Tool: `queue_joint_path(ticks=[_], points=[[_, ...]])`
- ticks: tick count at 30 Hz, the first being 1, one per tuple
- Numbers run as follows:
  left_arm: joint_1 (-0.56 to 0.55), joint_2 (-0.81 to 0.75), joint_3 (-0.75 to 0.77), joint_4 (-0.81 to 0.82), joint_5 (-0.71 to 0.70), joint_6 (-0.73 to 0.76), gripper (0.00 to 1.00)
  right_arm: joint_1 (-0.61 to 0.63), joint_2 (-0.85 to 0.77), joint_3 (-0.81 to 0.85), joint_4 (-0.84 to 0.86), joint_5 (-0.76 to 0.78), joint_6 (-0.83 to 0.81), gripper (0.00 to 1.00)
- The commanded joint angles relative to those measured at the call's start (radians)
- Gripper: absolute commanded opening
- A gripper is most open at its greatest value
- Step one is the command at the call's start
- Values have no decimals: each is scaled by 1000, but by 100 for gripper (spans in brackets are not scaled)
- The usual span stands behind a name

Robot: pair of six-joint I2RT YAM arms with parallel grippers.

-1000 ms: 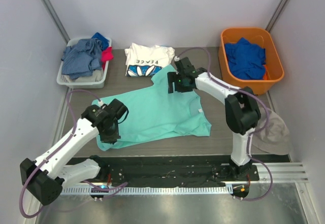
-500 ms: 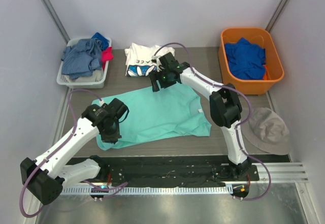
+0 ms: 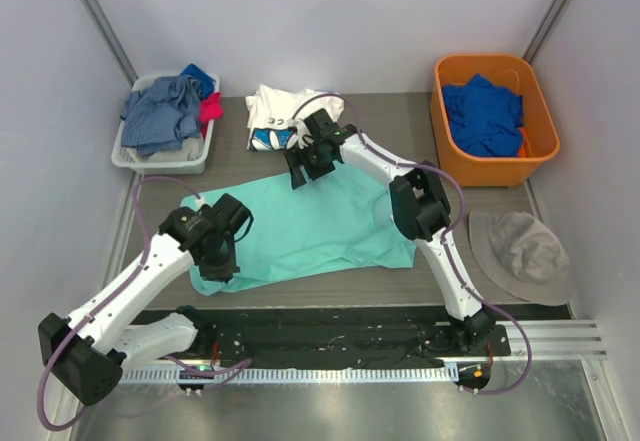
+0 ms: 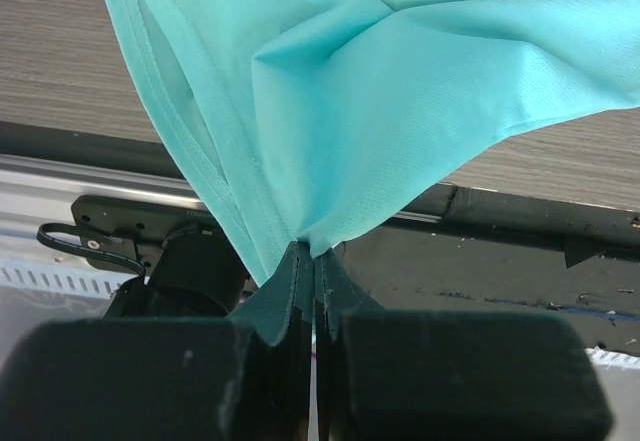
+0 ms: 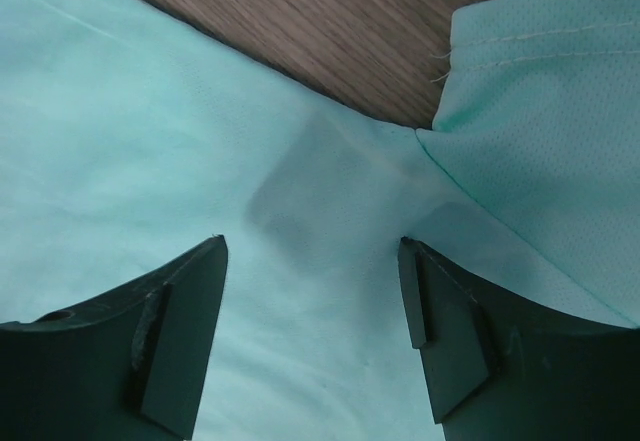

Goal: Fold and stack the t-shirts
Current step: Flatten the tshirt out

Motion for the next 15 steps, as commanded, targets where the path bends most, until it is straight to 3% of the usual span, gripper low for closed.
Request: queue_joint_path(ticks=[1, 8, 15], points=[[-1, -1, -9, 41, 18, 27, 0, -14, 44, 31, -39, 6, 16, 76], [-1, 108, 90, 72, -9, 81, 0, -80, 52, 27, -37, 42, 74, 77], [-1, 333, 218, 164, 5, 144, 0, -141, 30, -4, -32, 59, 88, 77]])
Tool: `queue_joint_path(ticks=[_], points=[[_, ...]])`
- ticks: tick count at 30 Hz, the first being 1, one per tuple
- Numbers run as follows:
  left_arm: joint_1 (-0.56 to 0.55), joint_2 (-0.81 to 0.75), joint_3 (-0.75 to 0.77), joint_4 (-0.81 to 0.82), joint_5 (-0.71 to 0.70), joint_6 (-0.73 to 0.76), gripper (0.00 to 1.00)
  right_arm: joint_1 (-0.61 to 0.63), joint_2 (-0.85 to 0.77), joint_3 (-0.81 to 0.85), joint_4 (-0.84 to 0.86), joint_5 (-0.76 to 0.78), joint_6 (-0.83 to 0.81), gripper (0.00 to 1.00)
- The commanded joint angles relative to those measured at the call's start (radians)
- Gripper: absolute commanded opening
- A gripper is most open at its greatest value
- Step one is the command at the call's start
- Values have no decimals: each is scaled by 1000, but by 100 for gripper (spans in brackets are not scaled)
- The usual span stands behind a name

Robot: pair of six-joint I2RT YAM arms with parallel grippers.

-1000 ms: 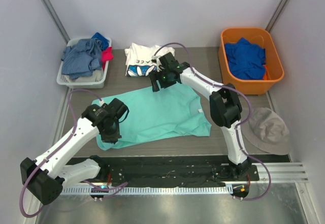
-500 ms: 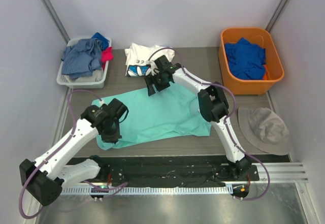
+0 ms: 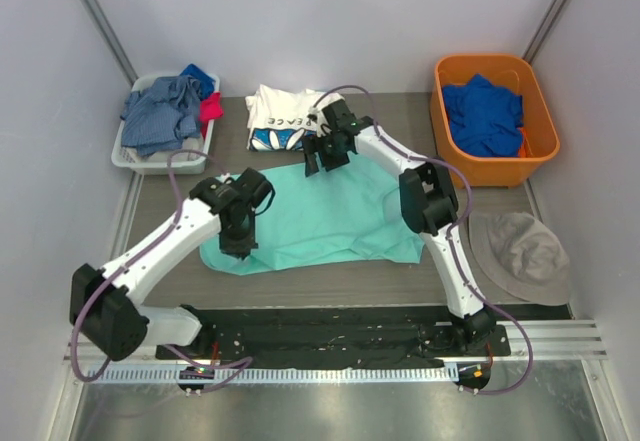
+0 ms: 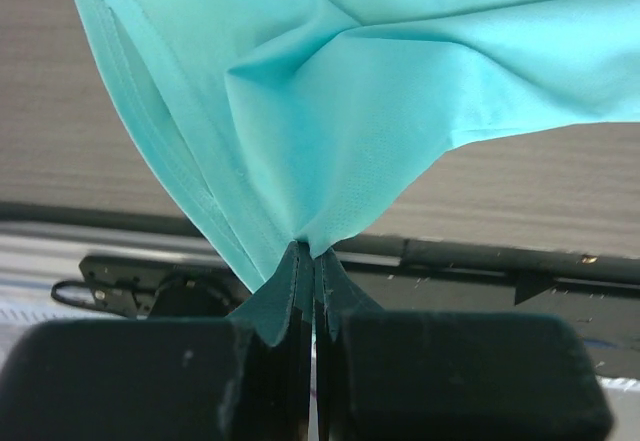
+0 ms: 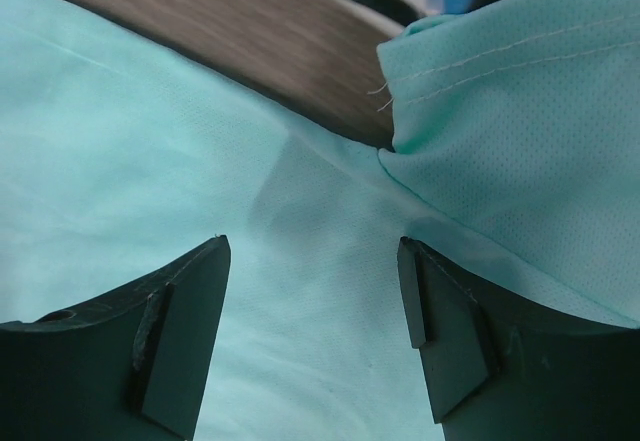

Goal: Fold and stack the t-shirts
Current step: Flatten the tshirt out

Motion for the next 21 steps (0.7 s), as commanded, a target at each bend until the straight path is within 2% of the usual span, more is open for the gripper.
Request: queue_joint_path(ticks=[1, 7, 11, 21], points=[[-1, 131, 80, 108, 11, 75, 0, -50, 17, -32, -33, 62, 21, 77], [-1, 372, 163, 167, -20, 136, 0, -85, -3, -84, -10, 96, 74, 76], [-1, 478, 213, 188, -40, 155, 0, -97, -42, -138, 6, 153, 105, 76], [9, 517, 278, 196, -101, 176, 0, -157, -123, -270, 29, 265, 145, 76]])
